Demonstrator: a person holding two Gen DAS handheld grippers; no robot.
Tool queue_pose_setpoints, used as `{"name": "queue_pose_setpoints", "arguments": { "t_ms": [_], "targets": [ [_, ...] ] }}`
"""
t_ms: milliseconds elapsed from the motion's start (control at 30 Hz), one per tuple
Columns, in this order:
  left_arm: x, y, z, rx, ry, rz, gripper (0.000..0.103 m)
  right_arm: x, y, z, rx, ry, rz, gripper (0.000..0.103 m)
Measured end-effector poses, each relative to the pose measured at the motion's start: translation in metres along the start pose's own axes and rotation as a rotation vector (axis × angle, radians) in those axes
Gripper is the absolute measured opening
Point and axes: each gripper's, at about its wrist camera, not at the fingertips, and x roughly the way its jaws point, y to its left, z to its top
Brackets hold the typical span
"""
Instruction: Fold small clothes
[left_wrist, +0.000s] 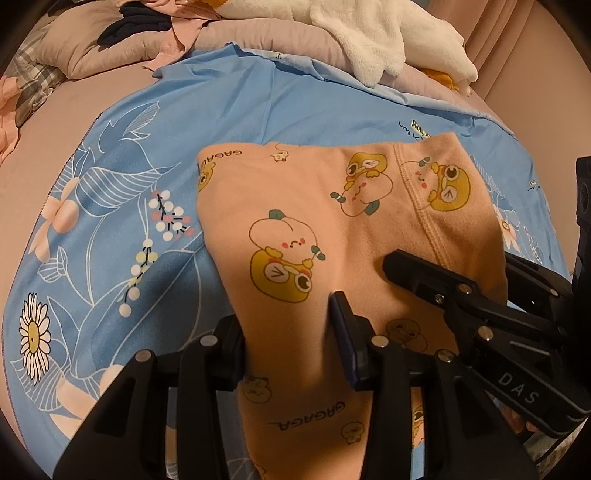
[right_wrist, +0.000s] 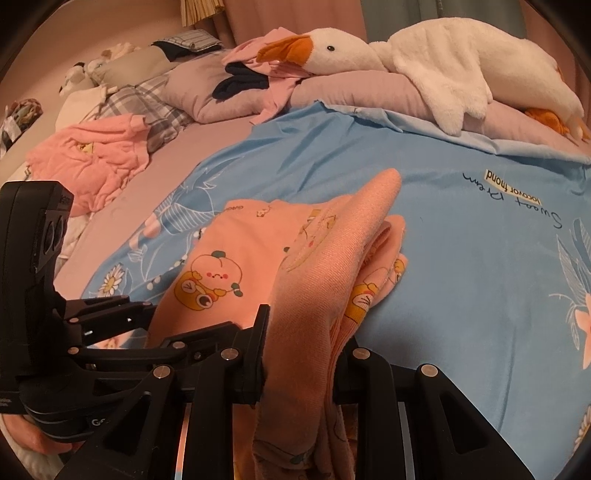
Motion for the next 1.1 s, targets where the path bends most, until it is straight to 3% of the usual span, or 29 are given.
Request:
{"name": "queue_pose_setpoints", "arguments": {
  "t_ms": [433,600,967,1100],
  "targets": [
    [0.002,0.004,0.002,0.007,0.014,-0.010,0.049,0.008,-0.020,-0.004,0.087,0.035,0.017,0.026],
    [0.002,0.008,0.000,-0.007,0.016,-0.008,0.060,0.011,-0.030,-0.005,0.141,0.057,0.054,0.026],
    [0.005,0.012,0.000,-0.022,0.021,0.012,0.073,0.012,-0.035,-0.008,0.177,0.065,0.071,0.028],
    [0.006,0.014,0.001,-0.029,0.021,0.021,0.078,0.012,-0.038,-0.007,0.190,0.069,0.068,0.034]
  ]
}}
